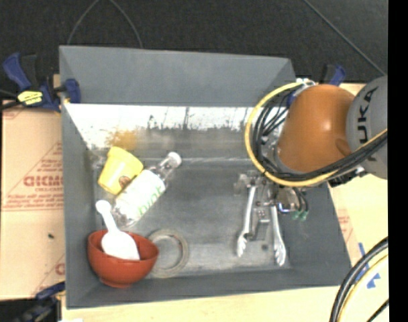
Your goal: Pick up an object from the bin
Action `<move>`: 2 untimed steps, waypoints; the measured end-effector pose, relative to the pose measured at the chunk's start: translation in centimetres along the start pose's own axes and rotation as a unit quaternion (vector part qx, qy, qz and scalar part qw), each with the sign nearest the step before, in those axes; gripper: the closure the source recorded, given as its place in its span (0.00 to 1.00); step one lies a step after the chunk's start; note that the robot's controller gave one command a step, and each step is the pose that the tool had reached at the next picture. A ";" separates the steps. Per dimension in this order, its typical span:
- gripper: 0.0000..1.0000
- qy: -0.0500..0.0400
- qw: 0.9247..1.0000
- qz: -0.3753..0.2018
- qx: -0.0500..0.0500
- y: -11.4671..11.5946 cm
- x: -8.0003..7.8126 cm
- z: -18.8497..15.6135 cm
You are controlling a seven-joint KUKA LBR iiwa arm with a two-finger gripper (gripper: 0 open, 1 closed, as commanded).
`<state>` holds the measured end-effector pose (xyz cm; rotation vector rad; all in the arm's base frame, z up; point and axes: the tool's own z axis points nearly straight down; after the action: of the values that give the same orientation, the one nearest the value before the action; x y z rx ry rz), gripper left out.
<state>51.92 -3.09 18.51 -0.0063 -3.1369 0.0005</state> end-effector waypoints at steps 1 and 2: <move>0.00 -0.004 1.000 -0.001 0.000 0.0 -0.2 -0.4; 0.00 -0.002 0.972 -0.233 0.001 -4.4 -2.4 11.6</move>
Offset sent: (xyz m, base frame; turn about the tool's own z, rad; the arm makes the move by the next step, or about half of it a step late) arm 0.0237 -0.0424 -0.1151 -0.4752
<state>54.26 -7.48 6.87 0.7270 -3.0547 0.0010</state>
